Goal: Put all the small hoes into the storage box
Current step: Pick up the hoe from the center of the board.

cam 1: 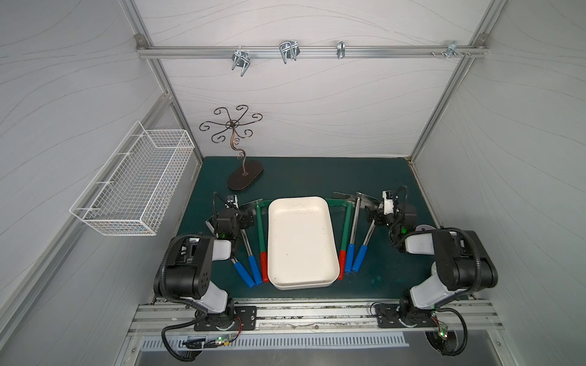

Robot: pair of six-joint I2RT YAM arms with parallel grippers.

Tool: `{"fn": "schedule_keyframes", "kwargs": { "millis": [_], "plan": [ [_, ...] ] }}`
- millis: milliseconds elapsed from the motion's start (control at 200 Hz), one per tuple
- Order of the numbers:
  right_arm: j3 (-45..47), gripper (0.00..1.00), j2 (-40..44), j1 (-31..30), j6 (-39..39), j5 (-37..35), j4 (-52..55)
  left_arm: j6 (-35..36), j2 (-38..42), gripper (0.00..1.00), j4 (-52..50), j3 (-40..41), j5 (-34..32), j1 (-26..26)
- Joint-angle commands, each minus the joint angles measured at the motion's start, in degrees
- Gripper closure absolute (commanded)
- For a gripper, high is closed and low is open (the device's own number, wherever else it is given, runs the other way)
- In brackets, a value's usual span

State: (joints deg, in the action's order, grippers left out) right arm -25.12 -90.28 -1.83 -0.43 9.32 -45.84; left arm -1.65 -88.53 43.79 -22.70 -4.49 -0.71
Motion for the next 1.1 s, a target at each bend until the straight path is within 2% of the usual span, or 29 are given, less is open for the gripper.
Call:
{"fn": "schedule_keyframes", "kwargs": {
  "millis": [0,260,370,425,465,530,615,670,810,861,971,1096],
  "plan": [
    [-0.3,0.01,-0.4,0.4,-0.2,1.0,-1.1,0.7,-0.4,0.0,4.0,-1.5,-1.4,0.1],
    [-0.7,0.01,-0.3,-0.2,-0.1,-0.2,-0.3,0.6,-0.4,0.0,3.6,-1.7,-1.2,-0.1],
    [-5.9,0.01,4.1,0.2,0.2,-0.4,11.9,0.3,0.7,0.01,1.3,-2.8,-3.5,0.4],
    [-9.7,0.01,7.3,0.2,1.2,-1.9,20.9,1.5,3.6,0.01,-6.7,-6.0,-4.9,1.6],
    [-12.4,0.01,9.4,0.5,5.3,-4.0,27.3,2.2,5.9,0.03,-13.1,-8.5,-6.0,2.8],
    [-16.3,0.01,12.2,0.8,9.5,-2.5,35.4,2.4,10.0,0.06,-23.1,-12.3,-7.9,4.8],
    [-20.7,0.01,15.0,-1.5,9.3,-2.4,44.2,1.9,15.1,0.14,-36.5,-17.9,-9.1,7.2],
    [-24.1,0.01,16.1,-4.1,7.2,-5.2,50.6,0.9,17.6,0.21,-45.4,-21.8,-9.1,7.9],
    [-33.4,0.01,16.2,-10.7,7.7,-9.2,65.2,-5.8,21.3,0.28,-65.9,-30.0,-9.4,8.1],
    [-37.4,0.01,15.1,-12.5,10.0,-9.1,70.7,-7.0,22.3,0.33,-70.5,-31.6,-9.6,8.1],
    [-45.6,0.01,12.2,-14.5,17.2,-5.9,83.2,-10.0,25.0,0.31,-77.6,-31.9,-10.8,8.1],
    [-45.6,0.01,15.2,-15.9,23.7,-4.4,87.0,-12.5,28.3,0.3,-80.8,-28.7,-11.8,8.1]
  ]
}}
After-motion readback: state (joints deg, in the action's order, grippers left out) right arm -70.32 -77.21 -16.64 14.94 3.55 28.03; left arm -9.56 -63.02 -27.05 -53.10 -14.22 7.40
